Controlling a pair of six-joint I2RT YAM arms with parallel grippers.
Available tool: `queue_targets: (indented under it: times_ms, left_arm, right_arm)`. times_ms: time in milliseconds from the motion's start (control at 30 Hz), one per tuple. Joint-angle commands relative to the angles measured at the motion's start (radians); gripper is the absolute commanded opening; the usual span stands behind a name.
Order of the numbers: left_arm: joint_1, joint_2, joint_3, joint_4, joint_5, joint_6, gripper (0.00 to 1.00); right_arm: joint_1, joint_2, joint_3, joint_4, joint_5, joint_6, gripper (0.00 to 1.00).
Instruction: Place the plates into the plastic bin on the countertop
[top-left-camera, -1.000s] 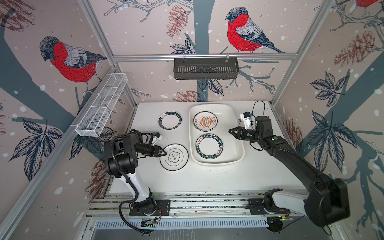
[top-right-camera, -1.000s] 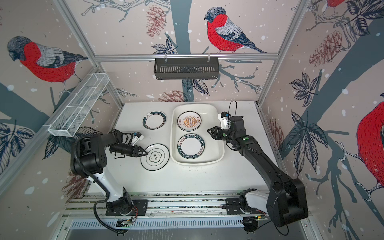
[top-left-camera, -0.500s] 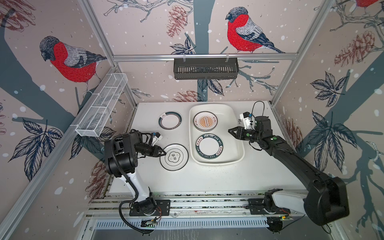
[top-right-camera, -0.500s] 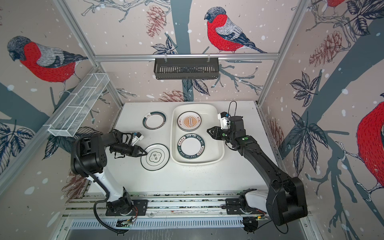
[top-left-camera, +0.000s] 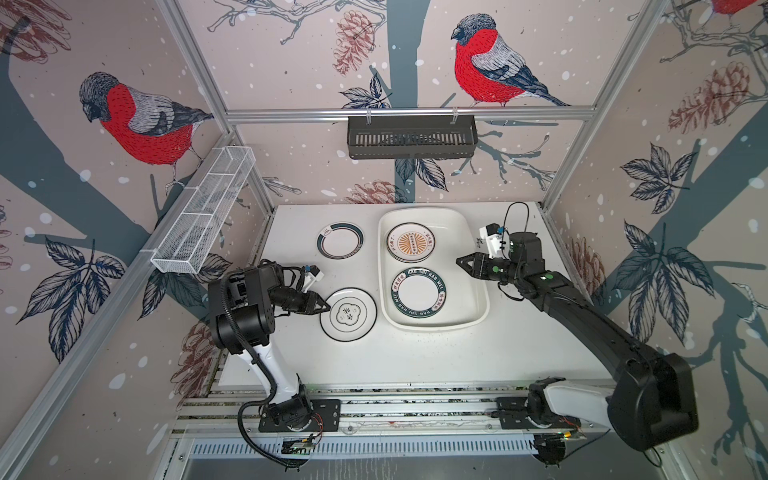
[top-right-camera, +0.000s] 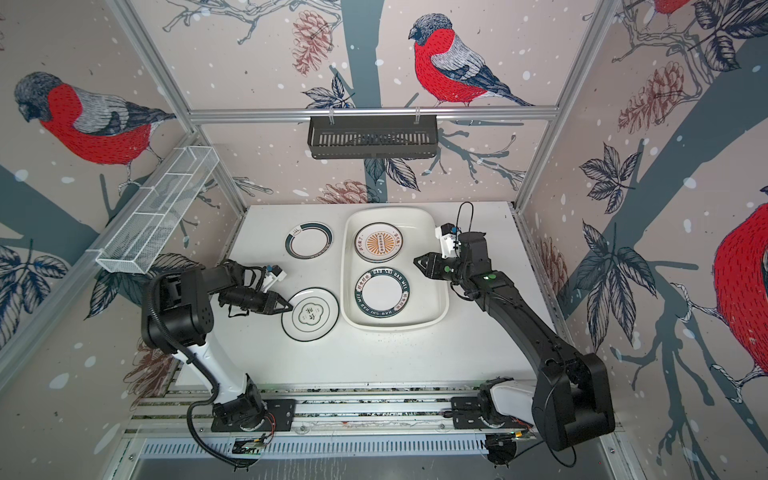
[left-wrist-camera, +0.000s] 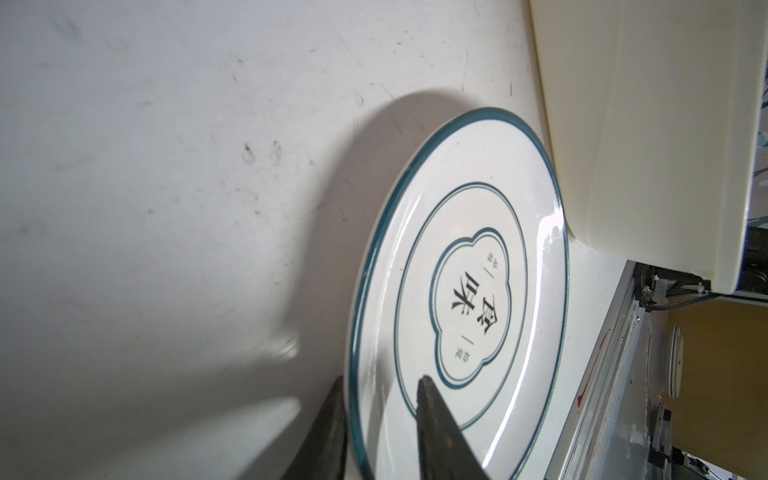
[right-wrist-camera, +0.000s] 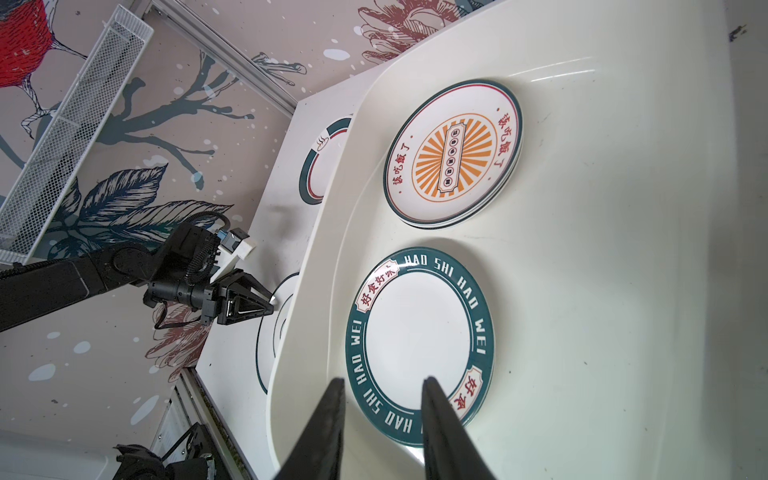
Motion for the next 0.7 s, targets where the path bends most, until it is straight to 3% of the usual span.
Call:
queue_targets:
  times_ms: [0, 667]
  left_arm:
    - [0.005, 0.008, -0.006, -0.025, -0.096, 0.012, 0.27]
    - [0.038, 0.022, 0.041, -0.054, -0.063, 0.015, 0.06]
  right_arm:
    - [-0.001, 0.003, 0.000, 0.033, -0.012, -0.007, 0.33]
    - [-0.007, 0.003, -0.003, 0.043, -0.016, -0.009, 0.33]
